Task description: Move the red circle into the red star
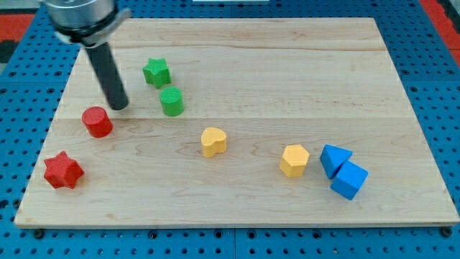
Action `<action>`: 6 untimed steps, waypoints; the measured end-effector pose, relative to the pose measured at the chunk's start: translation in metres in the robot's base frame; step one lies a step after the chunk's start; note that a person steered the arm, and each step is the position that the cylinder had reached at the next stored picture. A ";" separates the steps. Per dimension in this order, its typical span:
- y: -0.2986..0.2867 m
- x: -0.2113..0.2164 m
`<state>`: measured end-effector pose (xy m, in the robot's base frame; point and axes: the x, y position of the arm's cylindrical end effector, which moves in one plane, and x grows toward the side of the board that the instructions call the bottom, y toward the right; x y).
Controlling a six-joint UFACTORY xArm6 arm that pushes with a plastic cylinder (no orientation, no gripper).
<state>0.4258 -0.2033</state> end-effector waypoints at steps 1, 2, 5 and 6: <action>-0.026 0.041; -0.026 0.067; 0.034 0.069; 0.054 0.069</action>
